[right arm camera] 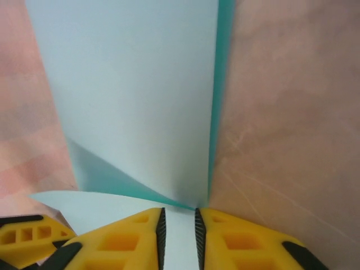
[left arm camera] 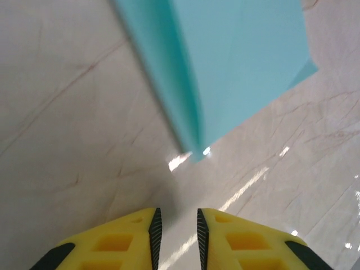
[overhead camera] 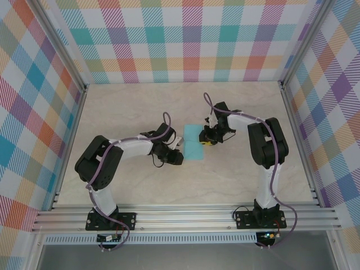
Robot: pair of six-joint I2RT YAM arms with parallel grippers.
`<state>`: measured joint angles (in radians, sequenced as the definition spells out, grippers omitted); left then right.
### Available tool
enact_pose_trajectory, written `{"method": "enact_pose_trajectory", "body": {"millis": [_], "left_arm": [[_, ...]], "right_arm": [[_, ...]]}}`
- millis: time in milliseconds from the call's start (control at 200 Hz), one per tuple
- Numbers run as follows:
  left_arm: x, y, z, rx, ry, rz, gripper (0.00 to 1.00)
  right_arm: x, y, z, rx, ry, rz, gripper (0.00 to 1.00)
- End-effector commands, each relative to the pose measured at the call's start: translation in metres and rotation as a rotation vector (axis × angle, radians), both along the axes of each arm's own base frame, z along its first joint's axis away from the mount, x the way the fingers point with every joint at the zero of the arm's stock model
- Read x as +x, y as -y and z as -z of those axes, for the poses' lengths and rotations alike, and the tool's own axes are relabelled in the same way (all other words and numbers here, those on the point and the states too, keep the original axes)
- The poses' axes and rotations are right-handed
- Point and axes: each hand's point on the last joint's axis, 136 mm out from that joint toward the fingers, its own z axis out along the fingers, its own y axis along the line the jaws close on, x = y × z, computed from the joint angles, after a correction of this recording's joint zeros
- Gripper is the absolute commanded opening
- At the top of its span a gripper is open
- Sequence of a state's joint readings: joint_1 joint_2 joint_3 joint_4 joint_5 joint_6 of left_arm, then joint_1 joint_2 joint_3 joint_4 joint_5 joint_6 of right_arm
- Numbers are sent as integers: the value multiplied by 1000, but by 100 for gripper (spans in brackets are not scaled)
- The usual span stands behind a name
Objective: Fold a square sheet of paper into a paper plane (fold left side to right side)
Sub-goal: Fold the triangle a second time at the center of the table, then turn over the paper at the center of the table.
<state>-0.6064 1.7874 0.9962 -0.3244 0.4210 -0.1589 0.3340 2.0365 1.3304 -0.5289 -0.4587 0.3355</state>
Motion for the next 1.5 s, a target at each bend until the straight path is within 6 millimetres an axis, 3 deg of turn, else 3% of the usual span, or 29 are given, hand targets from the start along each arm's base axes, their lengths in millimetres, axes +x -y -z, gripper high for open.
{"method": "enact_pose_trajectory", "body": {"millis": [0, 125, 280, 470, 610, 690, 850, 940, 1340, 1435, 1495], "left_arm": [[-7, -23, -10, 45, -24, -34, 33], [11, -17, -33, -42, 16, -71, 41], [38, 9, -52, -156, 40, -64, 49], [74, 29, -45, -160, 55, -62, 52], [92, 36, -32, -133, 47, -72, 52], [98, 40, -27, -131, 42, -76, 47], [104, 31, -24, -78, 69, -105, 21], [103, 27, -26, -67, 82, -114, 14], [102, 25, -28, -69, 90, -124, 12], [102, 24, -29, -64, 96, -130, 14], [103, 21, -31, -63, 105, -134, 17]], "right_arm": [[15, 12, -35, 32, 112, 34, 33], [15, 26, -56, 28, 161, 53, 47], [8, 35, -65, 51, 191, 57, 60], [-9, 29, -64, 138, 176, 58, 70], [-20, 20, -59, 211, 137, 53, 70], [-24, 17, -54, 240, 109, 54, 69], [-24, 8, -50, 292, 77, 53, 63], [-20, 1, -49, 308, 71, 44, 60], [-6, -36, -32, 332, 14, -9, 52], [-6, -42, -28, 345, -6, -14, 41], [-6, -45, -30, 365, -13, -13, 24]]}}
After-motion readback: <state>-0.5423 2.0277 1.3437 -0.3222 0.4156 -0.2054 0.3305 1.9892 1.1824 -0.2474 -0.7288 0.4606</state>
